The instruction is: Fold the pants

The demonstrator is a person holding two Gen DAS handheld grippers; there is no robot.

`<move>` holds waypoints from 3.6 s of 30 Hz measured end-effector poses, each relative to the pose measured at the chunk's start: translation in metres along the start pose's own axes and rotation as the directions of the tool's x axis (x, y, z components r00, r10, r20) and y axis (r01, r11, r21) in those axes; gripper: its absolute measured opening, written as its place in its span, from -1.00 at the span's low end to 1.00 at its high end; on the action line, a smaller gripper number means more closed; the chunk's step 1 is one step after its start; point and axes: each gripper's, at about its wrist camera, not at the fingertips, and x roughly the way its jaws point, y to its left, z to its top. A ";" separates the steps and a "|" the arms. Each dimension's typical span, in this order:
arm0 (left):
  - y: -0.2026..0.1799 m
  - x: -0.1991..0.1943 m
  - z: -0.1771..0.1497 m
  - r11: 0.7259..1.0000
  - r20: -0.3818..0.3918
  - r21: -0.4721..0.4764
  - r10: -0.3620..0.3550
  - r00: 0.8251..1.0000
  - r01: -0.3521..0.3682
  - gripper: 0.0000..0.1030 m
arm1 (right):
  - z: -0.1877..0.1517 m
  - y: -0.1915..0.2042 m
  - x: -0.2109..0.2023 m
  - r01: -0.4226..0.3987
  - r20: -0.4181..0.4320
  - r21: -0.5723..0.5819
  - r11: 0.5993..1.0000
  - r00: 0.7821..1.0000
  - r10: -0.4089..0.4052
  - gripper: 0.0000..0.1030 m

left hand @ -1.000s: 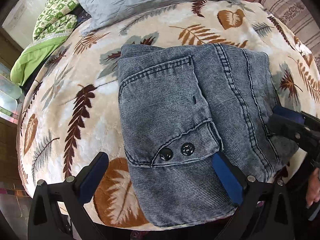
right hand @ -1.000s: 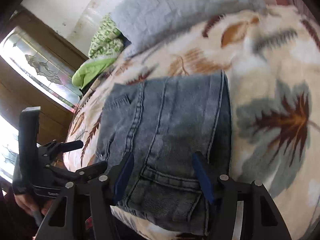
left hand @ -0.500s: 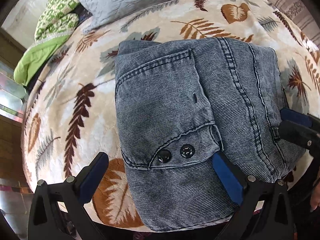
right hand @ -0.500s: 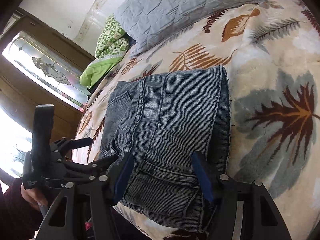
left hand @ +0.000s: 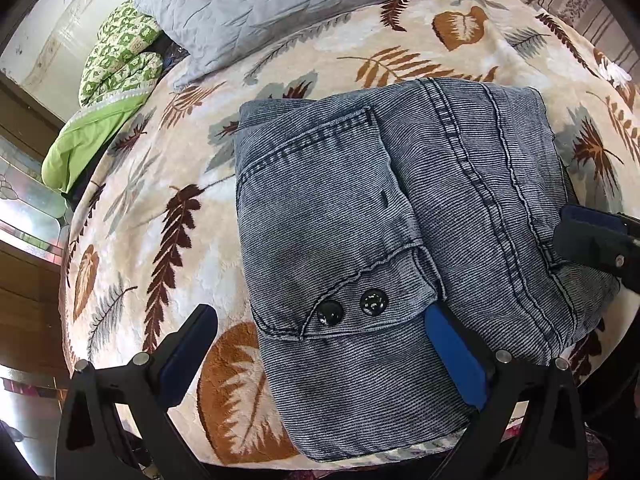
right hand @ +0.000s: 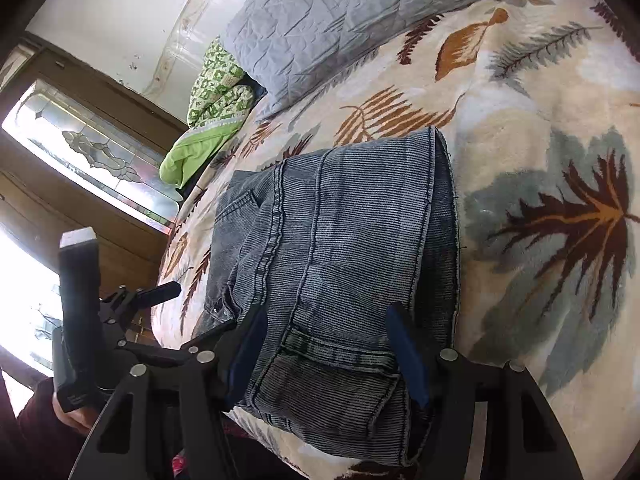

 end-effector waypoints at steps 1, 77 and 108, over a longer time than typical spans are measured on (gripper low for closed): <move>0.001 0.000 0.000 1.000 -0.001 -0.005 -0.006 1.000 0.006 1.00 | -0.001 0.001 0.000 0.006 0.003 -0.011 1.000 1.000 -0.006 0.28; 0.079 0.043 -0.010 0.906 0.016 -0.039 -0.420 0.907 0.421 1.00 | 0.017 -0.014 0.007 0.132 -0.155 0.156 0.979 0.982 -0.107 0.75; 0.095 0.003 0.076 0.827 0.188 -0.027 -0.548 0.815 0.562 -0.38 | 0.069 0.036 0.005 0.065 0.045 -0.037 0.997 0.997 -0.064 -0.36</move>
